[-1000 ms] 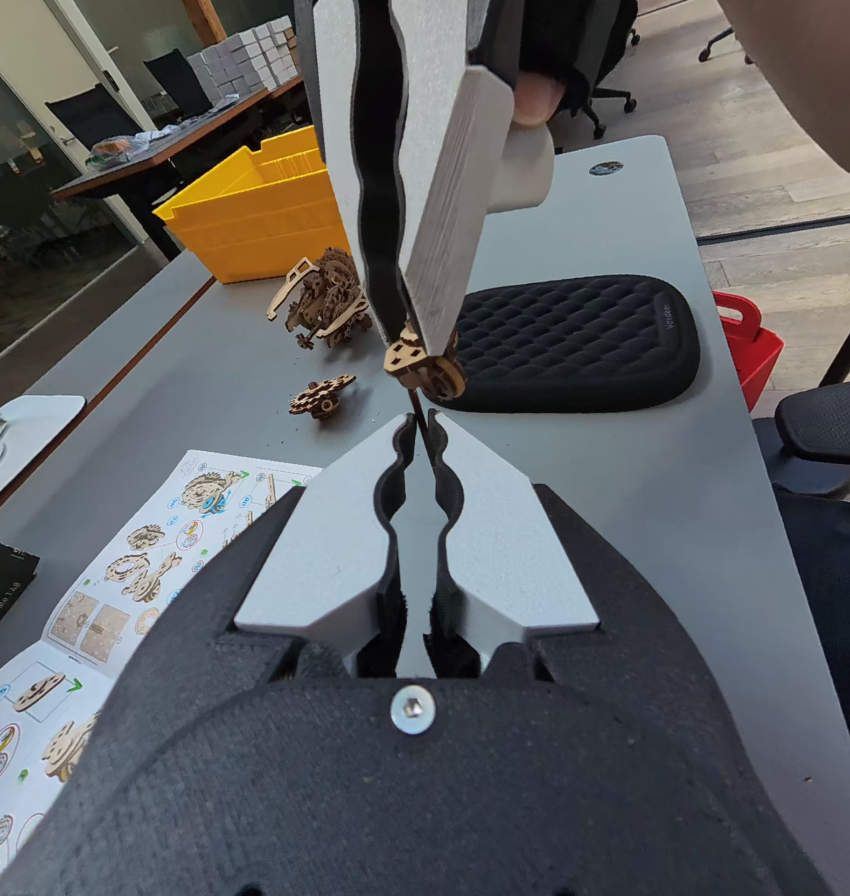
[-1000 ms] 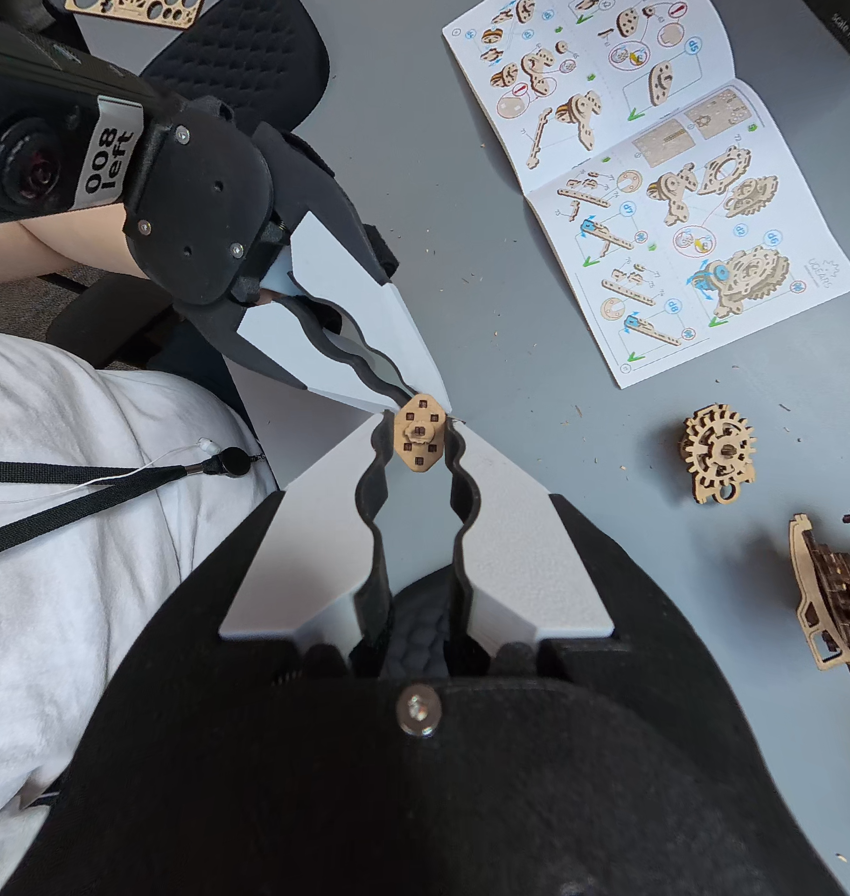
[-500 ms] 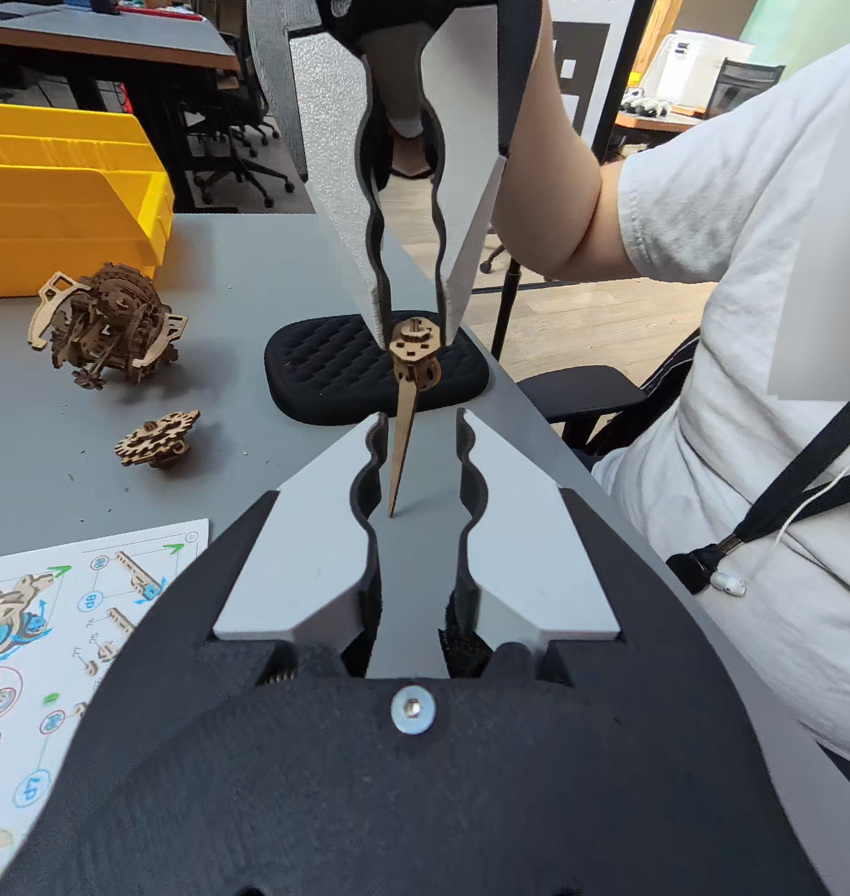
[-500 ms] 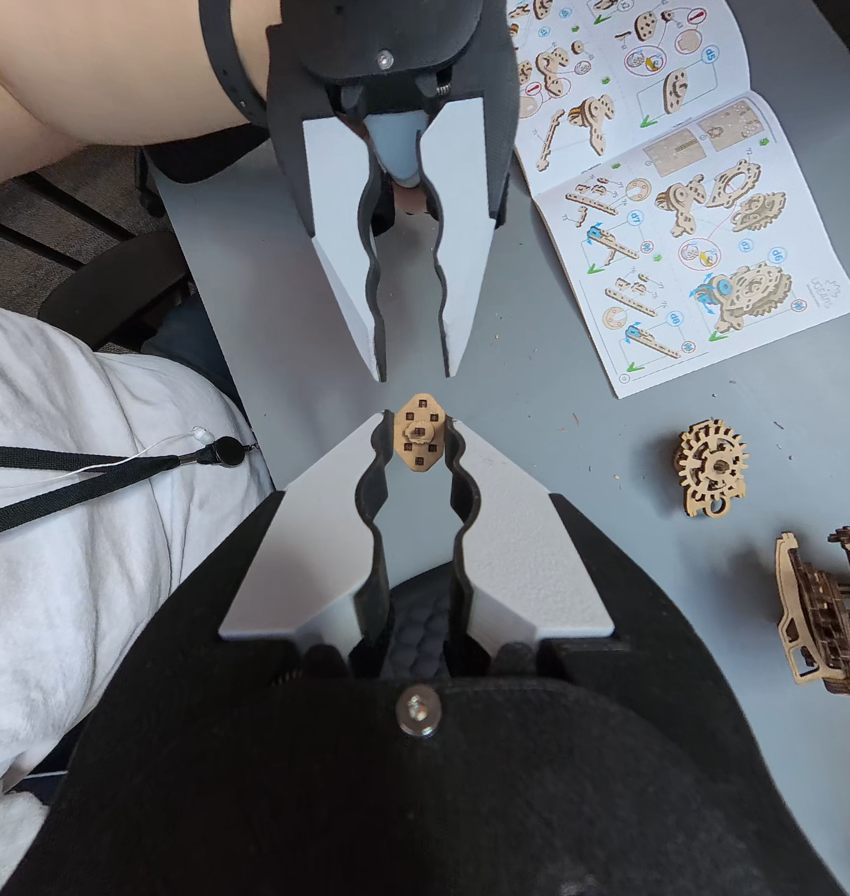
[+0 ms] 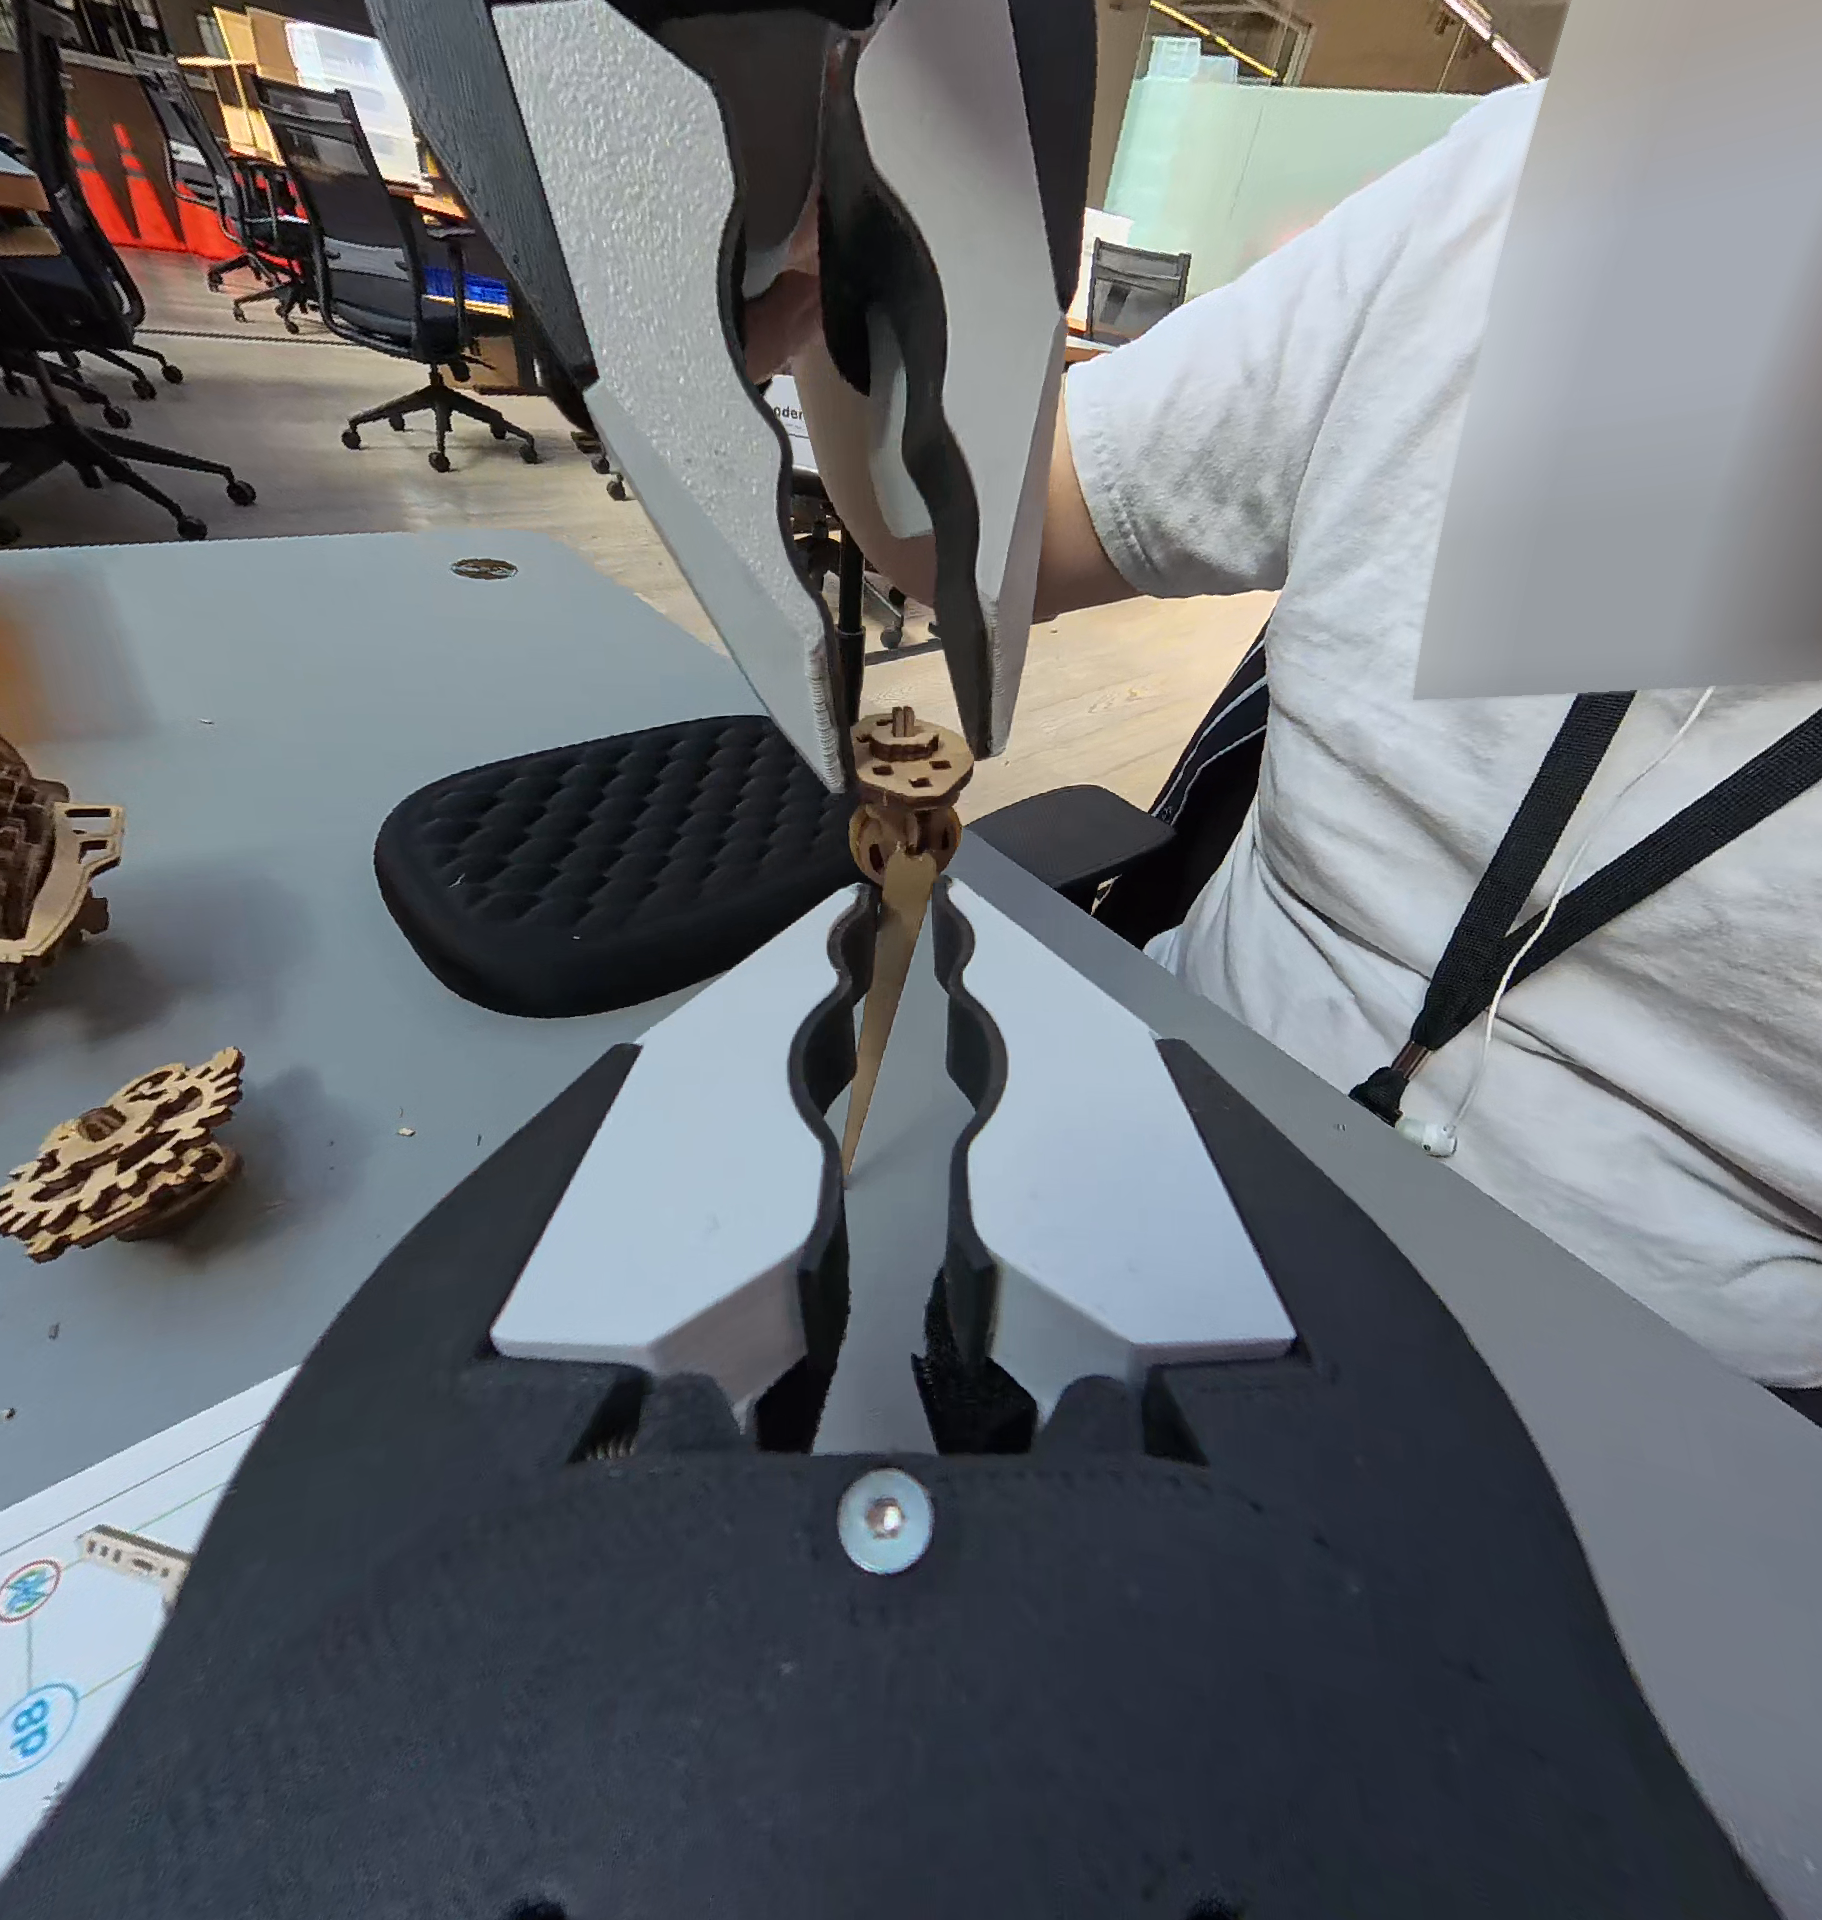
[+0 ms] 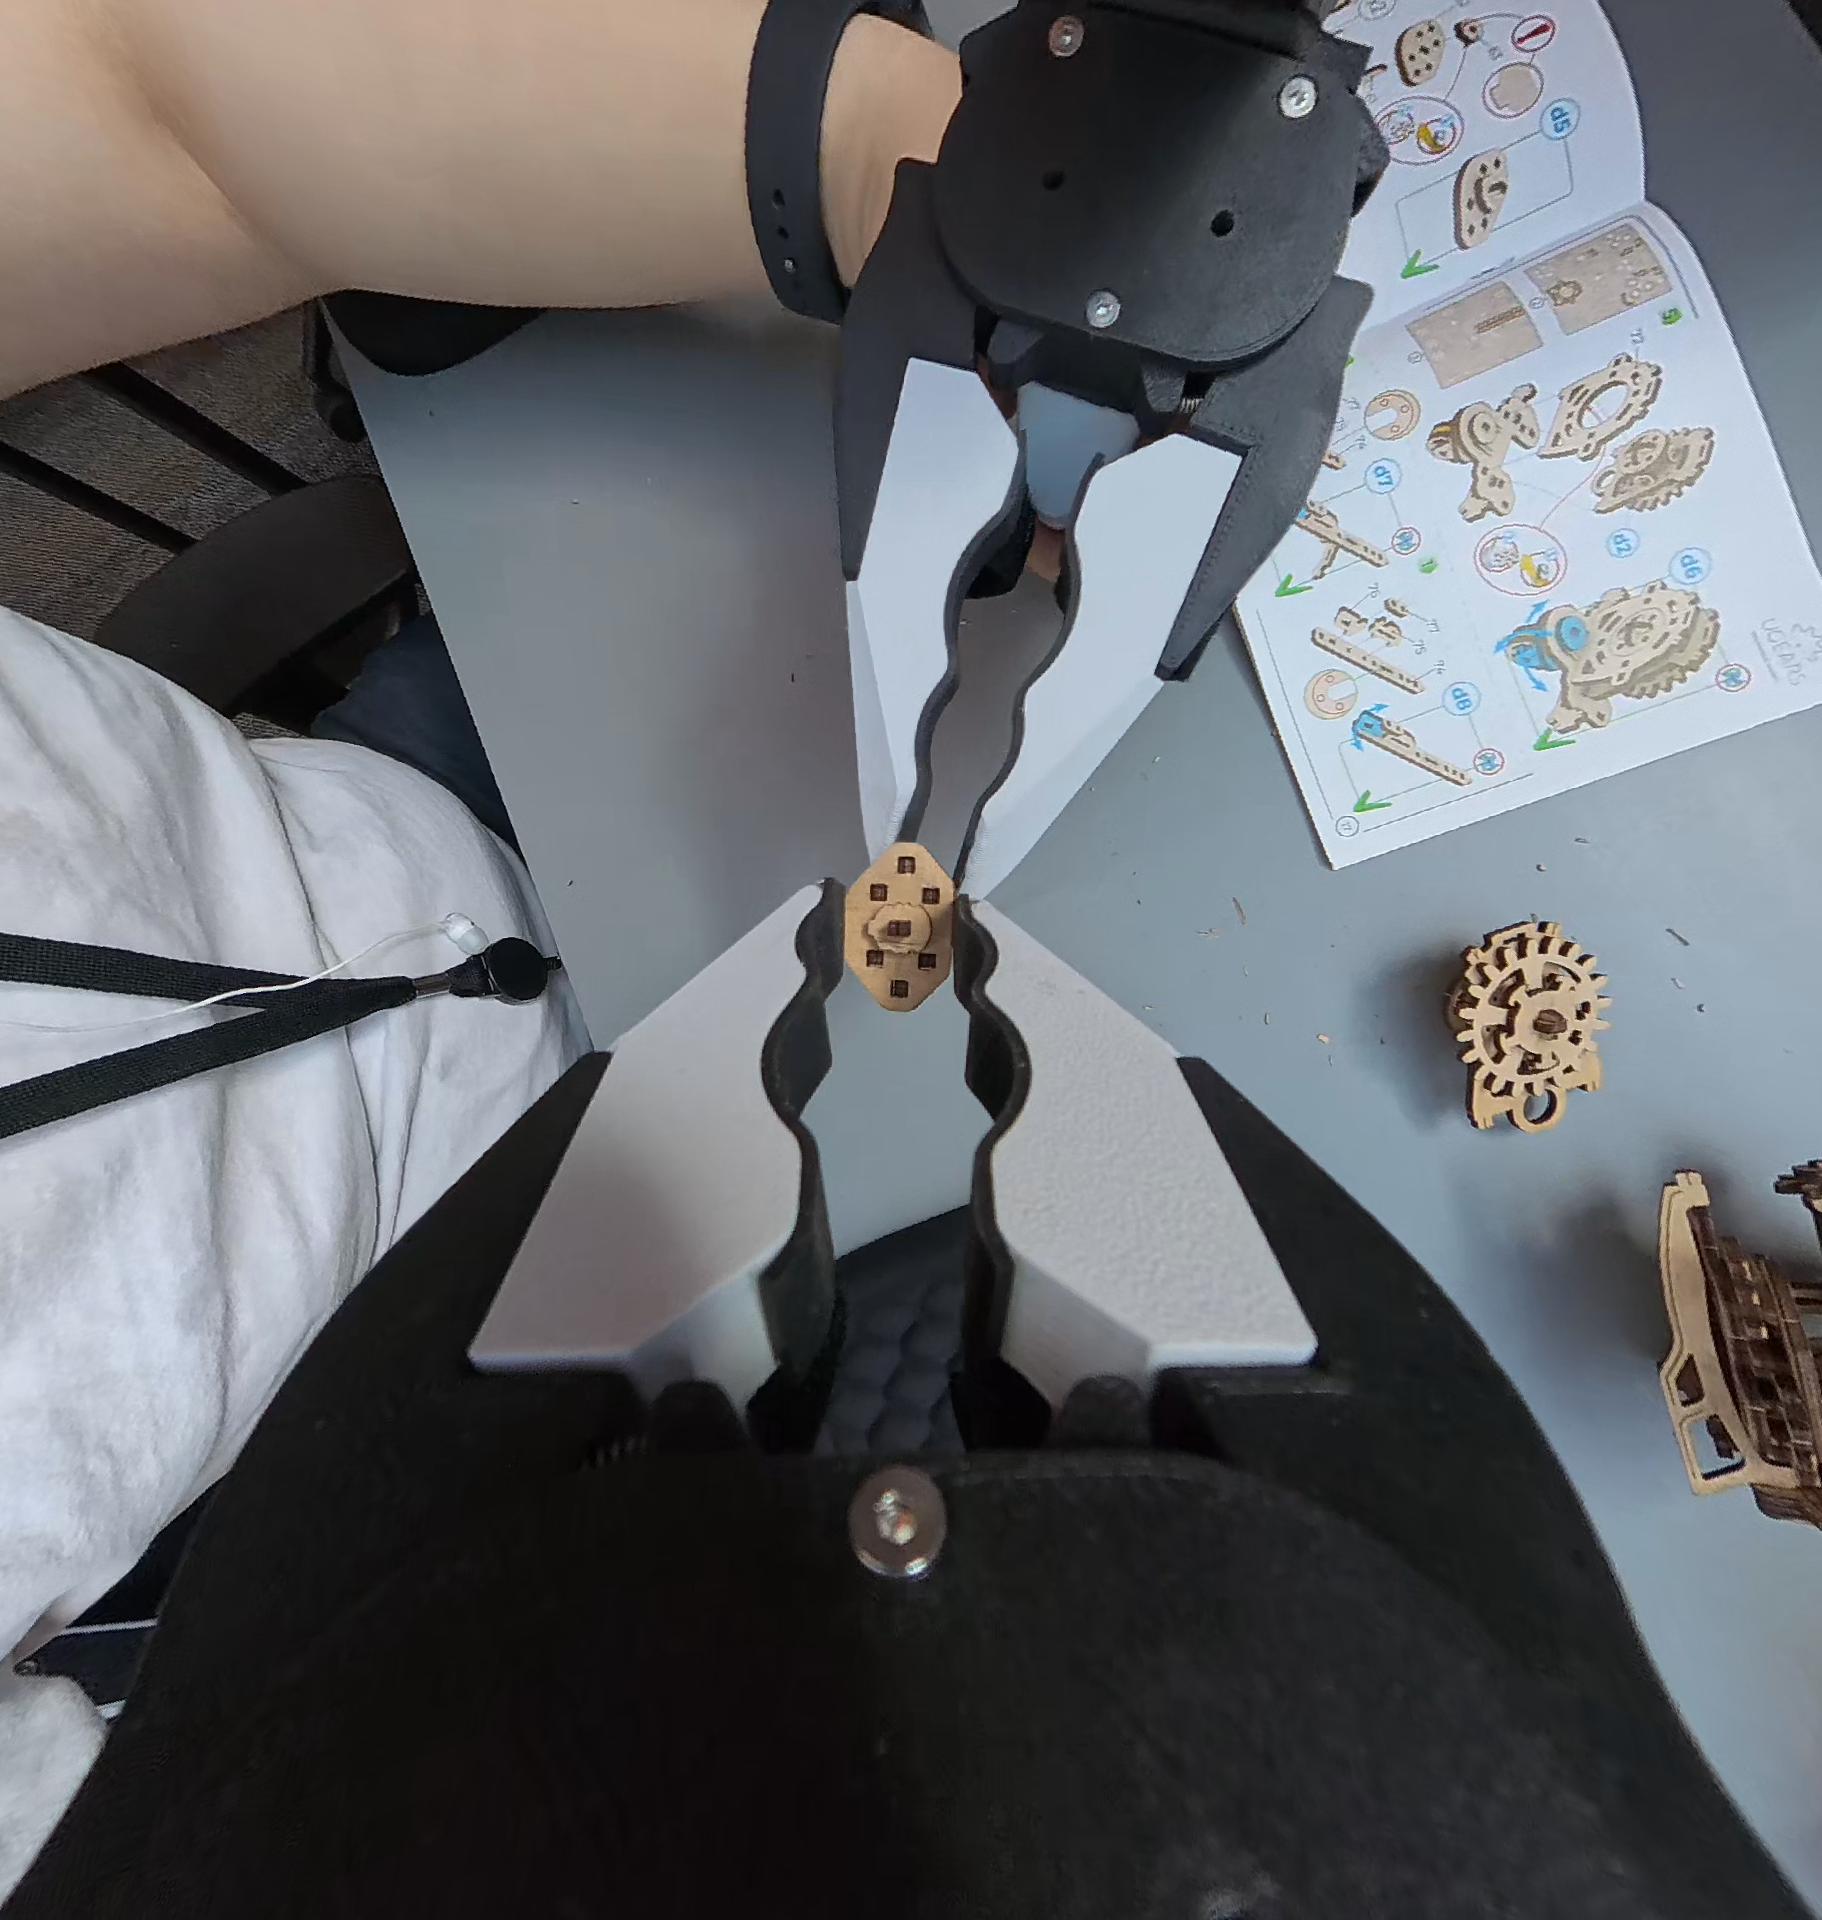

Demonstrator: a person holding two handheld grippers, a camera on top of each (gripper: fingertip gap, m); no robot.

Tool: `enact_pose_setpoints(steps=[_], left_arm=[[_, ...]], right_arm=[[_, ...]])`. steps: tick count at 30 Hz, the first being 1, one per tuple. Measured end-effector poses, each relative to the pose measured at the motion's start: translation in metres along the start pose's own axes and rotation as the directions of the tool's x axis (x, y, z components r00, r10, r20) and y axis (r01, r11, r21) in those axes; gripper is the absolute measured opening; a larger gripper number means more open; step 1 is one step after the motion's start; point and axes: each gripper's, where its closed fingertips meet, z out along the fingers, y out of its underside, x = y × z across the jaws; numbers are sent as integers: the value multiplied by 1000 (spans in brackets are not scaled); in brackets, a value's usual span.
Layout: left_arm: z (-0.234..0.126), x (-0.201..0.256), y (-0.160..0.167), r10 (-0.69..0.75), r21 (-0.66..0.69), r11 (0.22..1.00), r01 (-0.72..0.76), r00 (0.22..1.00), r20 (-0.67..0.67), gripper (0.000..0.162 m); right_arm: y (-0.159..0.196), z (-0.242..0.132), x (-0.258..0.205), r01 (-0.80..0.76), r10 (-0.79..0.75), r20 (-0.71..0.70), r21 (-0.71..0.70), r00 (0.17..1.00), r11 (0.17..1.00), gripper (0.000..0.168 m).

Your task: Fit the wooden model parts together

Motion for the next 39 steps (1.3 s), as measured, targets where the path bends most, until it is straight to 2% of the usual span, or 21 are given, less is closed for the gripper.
enact_pose_setpoints(steps=[6,12,16,19,27,39], left_arm=[[0,-6,-1,50,45,998,-53,997,65,6],[-7,-17,-13,45,71,995,-66,962,269,6],[-11,-25,-8,104,-36,994,-99,874,475,6],[-7,-21,0,168,-125,985,-119,821,546,6],[-7,-14,0,123,-89,992,-89,820,559,6],[-11,-16,0,110,-74,994,-82,818,565,6]], right_arm=[[4,-1,6,-17,17,-10,-5,1000,1000,19],[1,-5,4,-30,30,5,24,1000,999,19],[-5,-14,6,-28,29,-15,52,999,998,18],[-5,-16,10,-13,14,-27,32,1000,999,19],[-4,-6,8,112,-111,13,-58,994,992,19],[-8,2,11,129,-127,27,-103,992,986,19]])
